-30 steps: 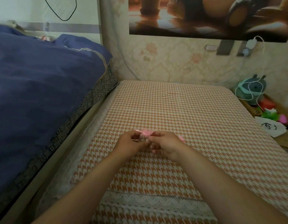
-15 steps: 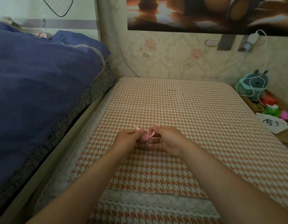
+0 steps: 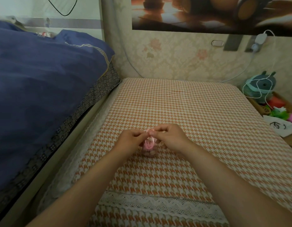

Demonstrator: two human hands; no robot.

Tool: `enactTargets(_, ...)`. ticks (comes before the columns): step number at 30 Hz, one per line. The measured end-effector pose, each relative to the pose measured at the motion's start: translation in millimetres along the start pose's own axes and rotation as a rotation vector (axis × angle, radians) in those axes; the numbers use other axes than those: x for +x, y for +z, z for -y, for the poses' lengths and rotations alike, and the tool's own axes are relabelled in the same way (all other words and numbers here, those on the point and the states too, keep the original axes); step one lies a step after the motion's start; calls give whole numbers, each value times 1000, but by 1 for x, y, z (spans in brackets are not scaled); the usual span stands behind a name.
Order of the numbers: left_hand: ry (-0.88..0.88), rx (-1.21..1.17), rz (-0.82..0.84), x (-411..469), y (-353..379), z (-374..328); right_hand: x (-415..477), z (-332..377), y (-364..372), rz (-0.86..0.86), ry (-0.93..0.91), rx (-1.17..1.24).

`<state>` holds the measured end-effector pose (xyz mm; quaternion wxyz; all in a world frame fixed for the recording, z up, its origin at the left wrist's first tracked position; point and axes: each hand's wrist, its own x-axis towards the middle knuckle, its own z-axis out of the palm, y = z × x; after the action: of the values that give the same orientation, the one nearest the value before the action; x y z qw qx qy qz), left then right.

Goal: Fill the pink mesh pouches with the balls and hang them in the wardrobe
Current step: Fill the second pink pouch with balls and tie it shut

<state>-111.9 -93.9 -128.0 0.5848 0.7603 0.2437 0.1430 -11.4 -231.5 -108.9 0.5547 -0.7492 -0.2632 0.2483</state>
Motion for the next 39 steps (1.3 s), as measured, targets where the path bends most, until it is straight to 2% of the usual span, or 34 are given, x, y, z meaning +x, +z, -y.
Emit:
enactTargets(3,21,37,79,1,0,-1,5,-3,-1,40,-109,-128)
enactTargets(8,-9,96,182,2,-2,-3,7,-8,-3,109,-91,5)
enactTargets(15,-19,114,179,4,-3,0,12,-11,3,33,-82,34)
enactTargets(19,-37,86,201,5,-4,-1,14,-15,3,-7,-22,46)
enactTargets(21,-39,60,155,6,-5,-4,14,-14,2,-9,45,53)
enactTargets(23,96,109,70,7,-9,-4,13,-13,0,41,121,36)
enactTargets(26,493,442,63,7,-14,0,12,-13,0,94,193,13)
enactTargets(29,606,540,103,7,-13,-3,13,-14,1,125,209,16)
enactTargets(34,523,566,10,9,-17,-6,14,-14,2,163,217,73)
enactTargets(39,419,669,-43,13,-26,-1,14,-12,-2,92,208,131)
